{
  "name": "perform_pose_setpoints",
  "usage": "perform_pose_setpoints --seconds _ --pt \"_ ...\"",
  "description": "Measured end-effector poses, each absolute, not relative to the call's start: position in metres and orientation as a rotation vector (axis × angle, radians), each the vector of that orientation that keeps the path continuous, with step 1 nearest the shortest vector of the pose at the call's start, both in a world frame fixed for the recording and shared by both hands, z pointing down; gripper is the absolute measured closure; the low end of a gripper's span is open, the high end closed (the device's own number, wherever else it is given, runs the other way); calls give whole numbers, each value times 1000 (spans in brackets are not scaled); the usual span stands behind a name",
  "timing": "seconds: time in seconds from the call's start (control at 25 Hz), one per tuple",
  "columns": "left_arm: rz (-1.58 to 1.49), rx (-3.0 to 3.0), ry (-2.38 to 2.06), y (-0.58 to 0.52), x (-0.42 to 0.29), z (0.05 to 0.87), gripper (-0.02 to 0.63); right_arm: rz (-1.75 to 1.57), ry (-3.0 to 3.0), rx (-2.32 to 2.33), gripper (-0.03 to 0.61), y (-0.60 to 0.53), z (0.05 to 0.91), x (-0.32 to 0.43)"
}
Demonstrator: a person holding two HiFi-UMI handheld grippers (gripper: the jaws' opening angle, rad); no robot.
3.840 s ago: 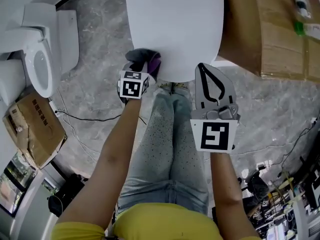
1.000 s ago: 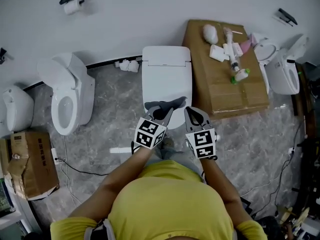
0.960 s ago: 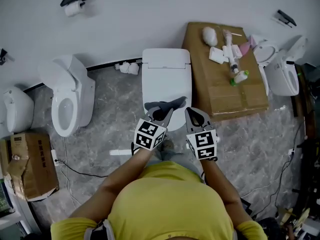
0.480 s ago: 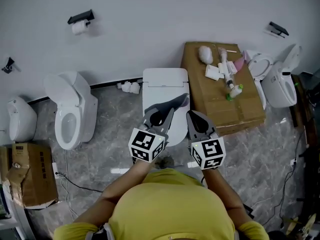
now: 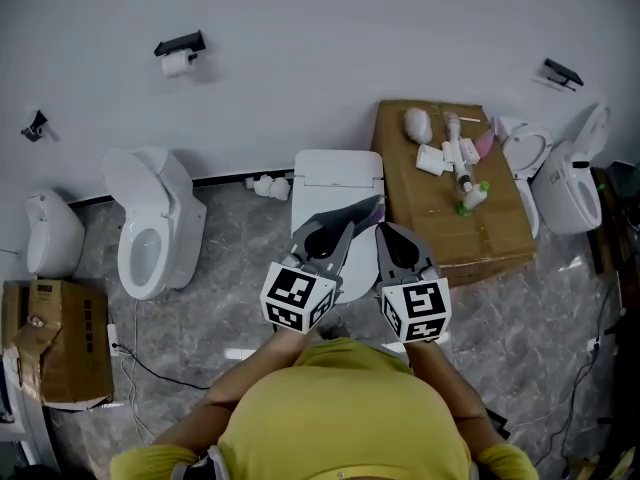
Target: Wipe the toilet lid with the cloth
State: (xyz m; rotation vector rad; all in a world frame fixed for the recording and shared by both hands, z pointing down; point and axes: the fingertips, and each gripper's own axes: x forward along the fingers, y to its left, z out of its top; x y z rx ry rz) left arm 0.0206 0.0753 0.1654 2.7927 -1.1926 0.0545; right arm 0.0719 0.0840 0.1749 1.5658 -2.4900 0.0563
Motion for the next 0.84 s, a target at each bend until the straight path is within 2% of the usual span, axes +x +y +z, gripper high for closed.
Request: perform_pose_setpoints --seconds 0.84 --pt "104 2800 -1211 70 43 173 595 14 -2474 1547 561 81 182 96"
